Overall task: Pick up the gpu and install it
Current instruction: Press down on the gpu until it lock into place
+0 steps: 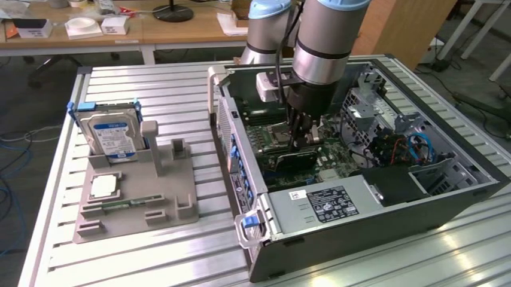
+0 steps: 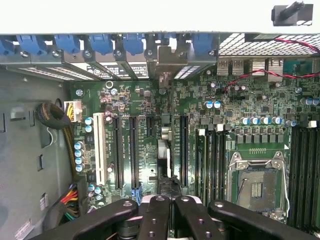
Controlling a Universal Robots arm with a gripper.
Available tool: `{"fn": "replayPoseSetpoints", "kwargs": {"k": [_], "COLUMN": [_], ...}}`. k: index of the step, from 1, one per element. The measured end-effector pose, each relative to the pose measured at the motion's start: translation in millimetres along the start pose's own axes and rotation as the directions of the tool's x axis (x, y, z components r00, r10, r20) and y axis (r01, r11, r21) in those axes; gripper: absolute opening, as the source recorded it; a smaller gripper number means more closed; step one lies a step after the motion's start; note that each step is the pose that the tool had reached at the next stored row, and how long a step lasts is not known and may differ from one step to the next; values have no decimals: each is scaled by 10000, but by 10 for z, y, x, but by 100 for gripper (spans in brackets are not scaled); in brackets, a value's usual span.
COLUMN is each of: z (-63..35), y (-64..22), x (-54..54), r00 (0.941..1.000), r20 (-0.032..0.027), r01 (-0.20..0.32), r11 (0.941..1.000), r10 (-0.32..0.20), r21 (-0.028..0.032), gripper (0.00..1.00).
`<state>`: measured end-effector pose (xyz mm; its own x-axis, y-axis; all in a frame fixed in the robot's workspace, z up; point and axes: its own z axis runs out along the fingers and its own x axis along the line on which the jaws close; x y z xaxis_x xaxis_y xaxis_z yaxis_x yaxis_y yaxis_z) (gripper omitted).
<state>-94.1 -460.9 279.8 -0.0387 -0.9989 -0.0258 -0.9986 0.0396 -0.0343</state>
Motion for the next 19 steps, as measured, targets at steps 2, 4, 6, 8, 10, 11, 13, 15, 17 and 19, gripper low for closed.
{"fn": "replayPoseSetpoints", "kwargs": {"k": [2, 4, 6, 8, 10, 11, 13, 15, 17, 19], "z": [0, -1, -2, -4, -4, -4, -7, -8, -8, -7], "y": [0, 7, 37, 94, 155, 182, 247, 276, 324, 395], "x": [0, 0, 2, 4, 6, 7, 10, 11, 14, 18], "r00": [10000, 10000, 10000, 10000, 10000, 10000, 10000, 10000, 10000, 10000], "r20": [0, -2, 0, 1, 2, 2, 2, 1, 3, 2], "r01": [0, -2, 0, -2, -3, -2, -5, -19, -20, -19], "r11": [10000, 10000, 10000, 10000, 10000, 10000, 10000, 10000, 10000, 10000], "r10": [0, 2, 0, 2, 3, 2, 5, 19, 20, 19], "r21": [0, -1, 0, 0, 1, 2, 3, 7, 19, 22], "gripper": [10, 10, 10, 10, 10, 10, 10, 10, 10, 10]}}
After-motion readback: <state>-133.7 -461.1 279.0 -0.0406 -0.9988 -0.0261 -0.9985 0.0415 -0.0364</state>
